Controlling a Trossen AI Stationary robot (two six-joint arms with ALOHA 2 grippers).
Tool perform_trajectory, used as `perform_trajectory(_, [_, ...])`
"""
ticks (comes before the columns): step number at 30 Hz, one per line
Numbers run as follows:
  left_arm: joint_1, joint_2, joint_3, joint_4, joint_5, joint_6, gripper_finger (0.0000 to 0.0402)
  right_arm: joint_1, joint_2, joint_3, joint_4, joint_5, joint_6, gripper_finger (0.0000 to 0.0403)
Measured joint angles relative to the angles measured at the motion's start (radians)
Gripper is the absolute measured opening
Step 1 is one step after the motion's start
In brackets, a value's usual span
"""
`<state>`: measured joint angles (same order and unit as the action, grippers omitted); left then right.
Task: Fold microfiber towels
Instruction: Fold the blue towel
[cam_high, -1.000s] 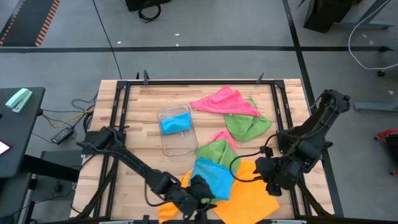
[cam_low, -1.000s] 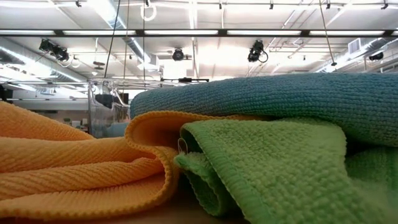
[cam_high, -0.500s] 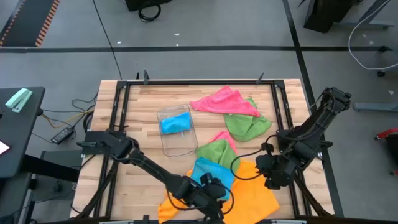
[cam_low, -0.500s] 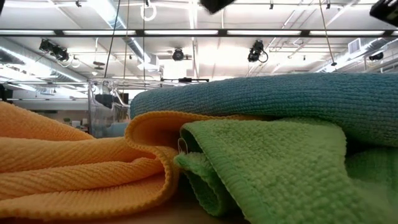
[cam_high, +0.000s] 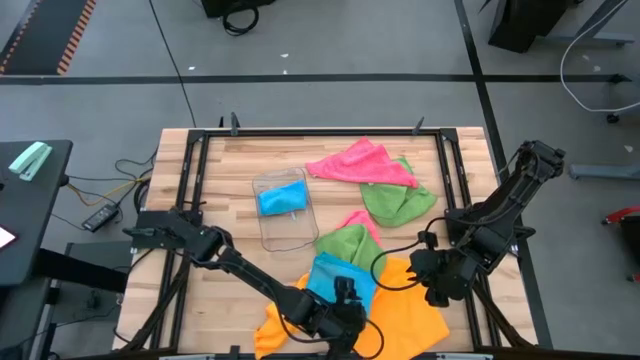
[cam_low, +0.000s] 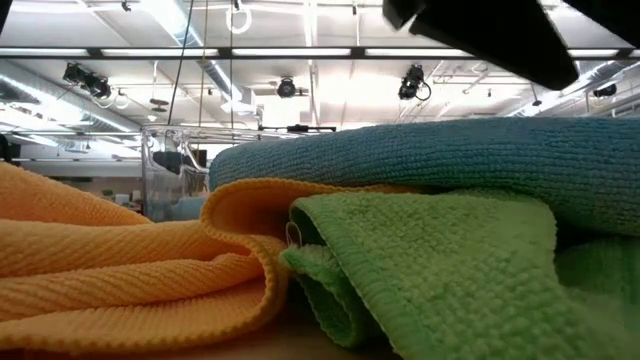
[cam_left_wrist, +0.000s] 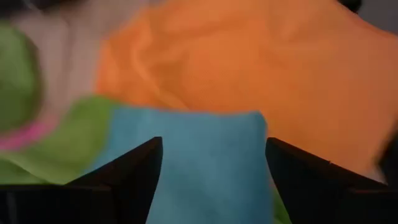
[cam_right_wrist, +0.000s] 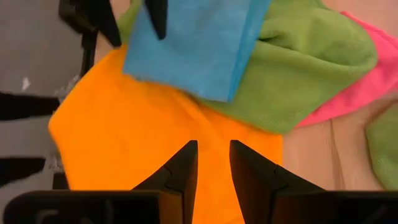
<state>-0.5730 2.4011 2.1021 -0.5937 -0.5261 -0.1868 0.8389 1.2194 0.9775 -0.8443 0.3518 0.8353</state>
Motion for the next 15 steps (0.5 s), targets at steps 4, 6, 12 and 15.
perform_trajectory(4, [-0.011,0.019,-0.001,0.021,-0.056,0.09,0.0293,-0.002,0.0,0.0,0.0,0.028,0.066,0.0102])
perform_trajectory(6, [-0.012,0.025,-0.002,0.029,-0.04,0.095,0.029,-0.001,0.0,0.0,0.001,0.047,0.093,0.0102])
perform_trajectory(12, [-0.02,0.043,-0.001,0.067,0.012,0.097,0.0283,-0.001,0.0,0.0,0.006,0.074,0.145,0.0102])
perform_trajectory(15, [-0.021,0.054,-0.003,0.037,0.001,0.088,0.0282,-0.001,0.0,0.0,0.006,0.09,0.164,0.0102])
